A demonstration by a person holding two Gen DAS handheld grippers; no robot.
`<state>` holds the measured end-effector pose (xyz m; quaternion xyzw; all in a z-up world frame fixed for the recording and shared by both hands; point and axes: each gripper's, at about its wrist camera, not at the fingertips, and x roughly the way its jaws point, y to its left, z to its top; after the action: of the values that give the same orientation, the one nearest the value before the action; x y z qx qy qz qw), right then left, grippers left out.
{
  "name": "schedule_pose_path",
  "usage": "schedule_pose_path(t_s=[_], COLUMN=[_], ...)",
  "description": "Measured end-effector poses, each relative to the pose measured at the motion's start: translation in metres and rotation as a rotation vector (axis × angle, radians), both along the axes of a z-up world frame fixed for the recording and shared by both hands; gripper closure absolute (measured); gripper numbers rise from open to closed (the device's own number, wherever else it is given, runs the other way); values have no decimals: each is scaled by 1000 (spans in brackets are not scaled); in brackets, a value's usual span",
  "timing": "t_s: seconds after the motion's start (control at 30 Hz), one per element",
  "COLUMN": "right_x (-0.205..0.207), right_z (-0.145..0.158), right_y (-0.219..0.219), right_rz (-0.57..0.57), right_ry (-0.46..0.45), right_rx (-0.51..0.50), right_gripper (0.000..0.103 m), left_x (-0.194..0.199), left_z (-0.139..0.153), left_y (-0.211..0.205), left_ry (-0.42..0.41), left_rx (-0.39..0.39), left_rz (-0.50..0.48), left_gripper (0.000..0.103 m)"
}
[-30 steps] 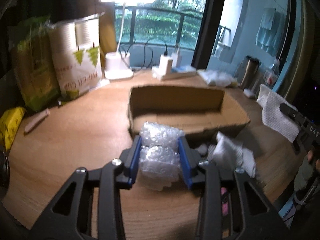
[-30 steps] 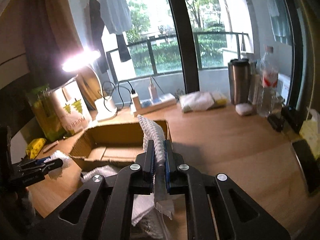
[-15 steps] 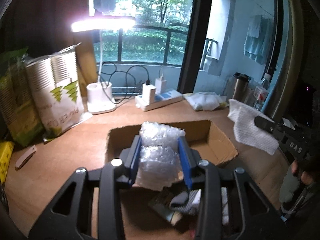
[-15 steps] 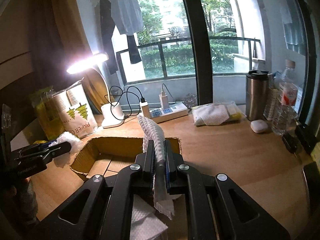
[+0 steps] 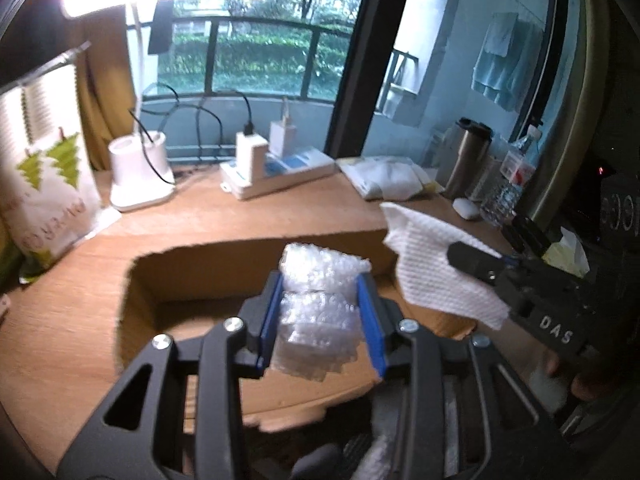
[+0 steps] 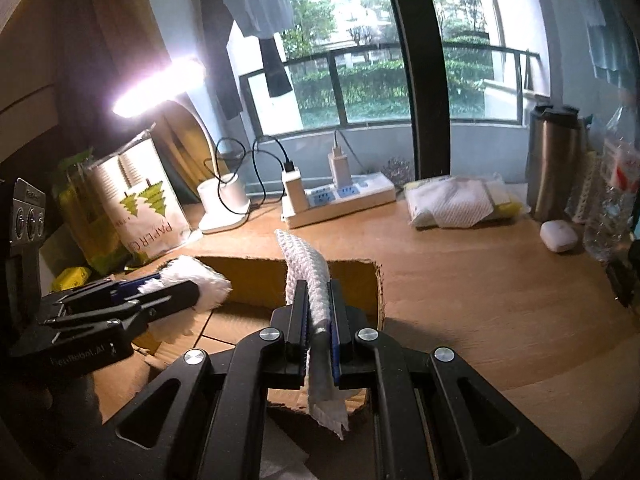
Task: Organize soft objects
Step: 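Carry both items into the cardboard box and open both grippers, then grasp a white textured towel from the pile with the right gripper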
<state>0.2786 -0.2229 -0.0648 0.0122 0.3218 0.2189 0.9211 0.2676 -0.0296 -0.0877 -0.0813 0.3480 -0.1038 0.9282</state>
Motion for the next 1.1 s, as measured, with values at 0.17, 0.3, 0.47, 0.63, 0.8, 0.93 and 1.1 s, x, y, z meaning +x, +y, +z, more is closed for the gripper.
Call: schedule_pose_path(t_s=[0.17,0.3,0.47,0.63,0.8,0.93,1.1], right_x=[11,9,-3,-20,-41,-55,-71], right_z=[-10,-9,-2,6,13,17,19], right_y=[1,-1,-2,-1,1,2,4], right_rz=[-3,-11,-25,-29,-24,-26,-31], right_ry=[37,39,21,4,-14,-25,-32], right_rx=[-13,-7,-11,-16,-22,-27,-35], right_gripper=[79,63,63,63,63,63,62], left_x=[9,5,-9,-30,-51,-66,-83], left_z=[-10,-7,2,11,17,20,21], left_y=[-7,-6,-2,2,6,9,15], left_ry=[46,43,18,-6,-25,-39,-48], left_rx=[-8,-22,-23,-18,-19,-21,-26], left_rz=[-15,-14,-7,1,4,10,18], left_gripper=[32,27,27,27,27,27,27])
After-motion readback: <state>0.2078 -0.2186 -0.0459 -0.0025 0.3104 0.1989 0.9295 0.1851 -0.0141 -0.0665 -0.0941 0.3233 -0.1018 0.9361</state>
